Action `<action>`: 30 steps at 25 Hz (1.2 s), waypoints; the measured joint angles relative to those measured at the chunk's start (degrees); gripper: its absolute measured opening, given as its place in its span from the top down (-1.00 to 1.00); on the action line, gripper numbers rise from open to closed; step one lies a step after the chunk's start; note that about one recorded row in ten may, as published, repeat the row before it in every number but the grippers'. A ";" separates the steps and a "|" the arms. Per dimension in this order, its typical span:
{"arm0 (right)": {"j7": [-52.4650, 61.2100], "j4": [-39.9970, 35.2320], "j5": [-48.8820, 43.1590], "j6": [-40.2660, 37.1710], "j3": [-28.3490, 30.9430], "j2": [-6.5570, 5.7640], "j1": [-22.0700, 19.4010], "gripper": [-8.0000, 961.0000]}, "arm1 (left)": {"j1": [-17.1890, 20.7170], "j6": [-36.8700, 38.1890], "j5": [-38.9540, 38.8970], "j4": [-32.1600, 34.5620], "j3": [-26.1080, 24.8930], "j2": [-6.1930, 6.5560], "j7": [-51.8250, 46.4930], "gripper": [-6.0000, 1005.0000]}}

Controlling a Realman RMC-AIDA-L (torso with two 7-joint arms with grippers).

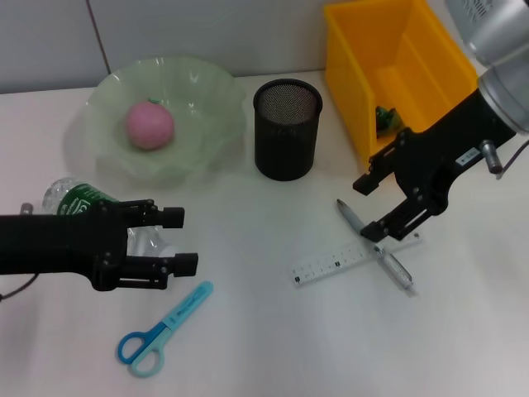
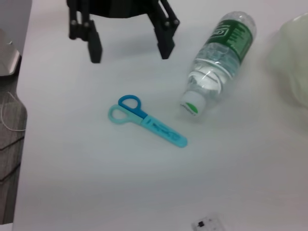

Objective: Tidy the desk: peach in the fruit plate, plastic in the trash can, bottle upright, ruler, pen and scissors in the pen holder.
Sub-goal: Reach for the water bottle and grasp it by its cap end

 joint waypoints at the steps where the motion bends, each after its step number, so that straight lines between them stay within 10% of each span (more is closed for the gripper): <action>1: 0.00 0.00 0.00 0.00 0.00 0.00 0.00 -0.52 | 0.00 0.00 0.00 0.00 0.00 0.00 0.00 -0.62; 10: 6.81 0.82 0.66 -0.21 1.20 0.29 -3.19 -0.52 | -6.84 -0.99 17.82 16.35 2.43 -2.26 0.26 -0.62; 30: 5.07 7.56 12.78 3.80 6.51 0.09 -10.70 -0.51 | -15.77 -9.17 35.86 17.72 17.99 -4.95 2.07 -0.62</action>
